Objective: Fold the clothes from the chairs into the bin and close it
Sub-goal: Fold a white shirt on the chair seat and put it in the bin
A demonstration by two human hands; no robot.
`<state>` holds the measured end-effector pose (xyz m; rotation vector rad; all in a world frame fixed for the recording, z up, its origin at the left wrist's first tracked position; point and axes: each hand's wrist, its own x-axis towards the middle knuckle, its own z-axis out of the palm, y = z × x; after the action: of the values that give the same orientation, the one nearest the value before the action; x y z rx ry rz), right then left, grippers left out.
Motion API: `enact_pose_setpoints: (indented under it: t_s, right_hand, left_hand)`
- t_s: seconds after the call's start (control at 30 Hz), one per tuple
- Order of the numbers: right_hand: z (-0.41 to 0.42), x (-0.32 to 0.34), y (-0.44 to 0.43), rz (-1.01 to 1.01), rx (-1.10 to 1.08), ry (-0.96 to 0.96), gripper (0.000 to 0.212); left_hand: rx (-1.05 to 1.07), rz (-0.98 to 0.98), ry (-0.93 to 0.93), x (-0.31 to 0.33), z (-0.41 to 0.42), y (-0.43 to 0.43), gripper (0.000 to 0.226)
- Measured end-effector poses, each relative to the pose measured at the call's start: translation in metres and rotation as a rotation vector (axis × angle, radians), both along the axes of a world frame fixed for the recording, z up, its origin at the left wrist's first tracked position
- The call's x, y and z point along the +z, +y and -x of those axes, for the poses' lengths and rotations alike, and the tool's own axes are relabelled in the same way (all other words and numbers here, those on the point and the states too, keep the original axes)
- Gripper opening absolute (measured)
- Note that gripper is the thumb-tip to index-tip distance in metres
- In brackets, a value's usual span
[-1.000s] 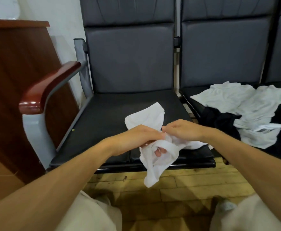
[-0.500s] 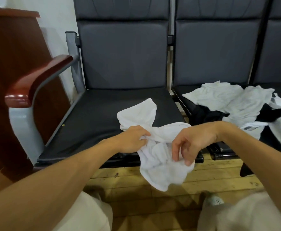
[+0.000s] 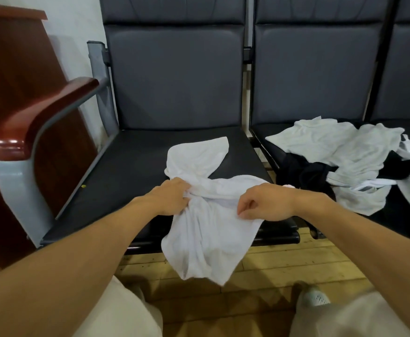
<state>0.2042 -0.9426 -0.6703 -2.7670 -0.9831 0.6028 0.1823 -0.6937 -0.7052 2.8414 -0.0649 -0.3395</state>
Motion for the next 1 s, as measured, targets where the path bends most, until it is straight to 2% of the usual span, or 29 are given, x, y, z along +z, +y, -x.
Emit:
enact_pose_setpoints:
  t_s: [0.07,0.17,0.3,0.43,0.53,0.7,0.87,1.0]
  right_hand:
    - [-0.005,-0.004,0.003,0.044,-0.014,-0.037,0.026]
    - [-0.014,-0.009,0.005,0.082,-0.050,-0.067,0.034]
    - [-0.022,-0.013,0.002,0.121,-0.120,-0.126,0.045]
    - [-0.023,-0.015,-0.005,0.199,-0.184,-0.252,0.062]
    - [-0.024,-0.015,-0.007,0.212,-0.210,-0.299,0.058]
    - [-0.025,-0.009,-0.007,0.233,-0.206,-0.268,0.049]
    - [-0.023,-0.007,-0.003,0.054,-0.175,-0.204,0.031]
    - [-0.022,0.001,-0.003,0.024,-0.157,-0.326,0.021]
  left_hand:
    - [0.002,0.148,-0.022,0.005,0.003,0.002,0.049]
    - [-0.101,0.275,-0.055,0.014,0.013,-0.001,0.034]
    - [-0.199,0.215,0.092,0.012,0.025,0.005,0.052]
    - [-0.223,0.199,0.083,0.014,0.036,0.017,0.054]
    - [-0.199,0.188,0.052,0.016,0.043,0.027,0.052]
    - [-0.164,0.115,-0.022,0.018,0.048,0.039,0.027]
    - [-0.172,0.063,-0.082,0.018,0.046,0.042,0.024]
    - [0.073,0.034,-0.173,0.012,0.036,0.044,0.020]
